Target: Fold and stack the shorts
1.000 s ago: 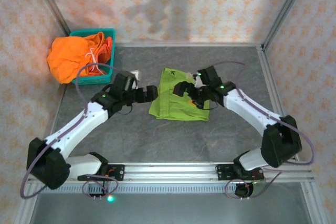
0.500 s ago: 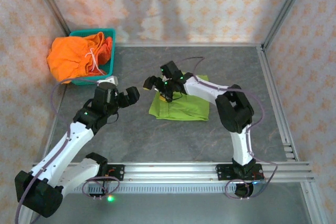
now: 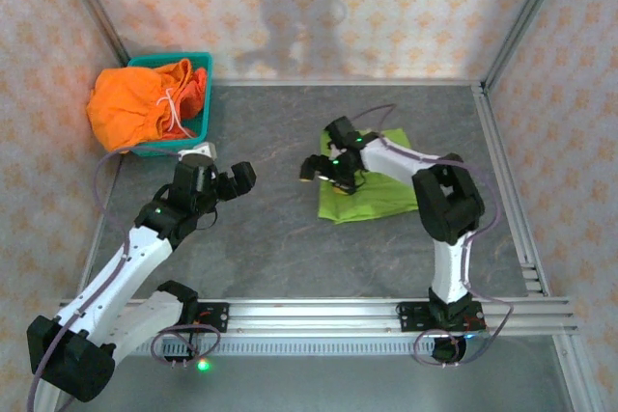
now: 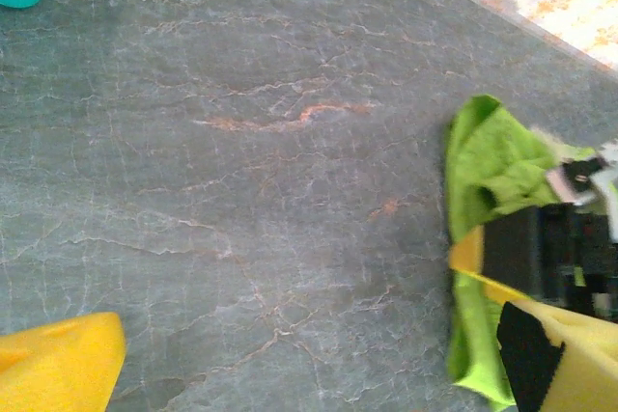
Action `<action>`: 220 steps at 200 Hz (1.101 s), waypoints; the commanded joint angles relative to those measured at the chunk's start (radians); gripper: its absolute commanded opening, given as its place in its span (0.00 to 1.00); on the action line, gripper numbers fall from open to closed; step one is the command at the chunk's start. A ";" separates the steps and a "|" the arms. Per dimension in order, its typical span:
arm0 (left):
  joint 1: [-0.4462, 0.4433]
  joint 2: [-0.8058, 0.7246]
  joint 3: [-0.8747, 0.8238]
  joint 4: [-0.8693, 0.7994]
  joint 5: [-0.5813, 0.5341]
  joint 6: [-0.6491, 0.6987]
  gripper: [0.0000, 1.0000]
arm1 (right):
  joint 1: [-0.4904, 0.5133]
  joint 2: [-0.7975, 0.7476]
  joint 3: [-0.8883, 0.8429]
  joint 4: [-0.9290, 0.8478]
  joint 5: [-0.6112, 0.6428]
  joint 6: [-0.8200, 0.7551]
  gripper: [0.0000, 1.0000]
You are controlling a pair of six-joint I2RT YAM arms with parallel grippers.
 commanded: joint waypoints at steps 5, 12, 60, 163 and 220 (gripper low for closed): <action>0.012 -0.018 -0.013 0.009 -0.024 -0.003 1.00 | -0.145 -0.007 -0.064 -0.255 0.152 -0.214 1.00; 0.014 -0.018 -0.013 0.008 -0.025 -0.003 1.00 | -0.178 -0.012 -0.065 -0.277 0.177 -0.240 1.00; 0.014 -0.028 -0.011 0.001 -0.040 0.001 1.00 | -0.334 -0.007 -0.056 -0.364 0.292 -0.363 1.00; 0.020 0.003 0.155 -0.198 -0.348 0.010 1.00 | -0.416 -0.053 0.003 -0.379 0.359 -0.327 0.99; 0.170 0.065 0.338 -0.281 -0.311 0.032 1.00 | -0.415 -0.307 0.006 -0.231 0.201 -0.255 0.99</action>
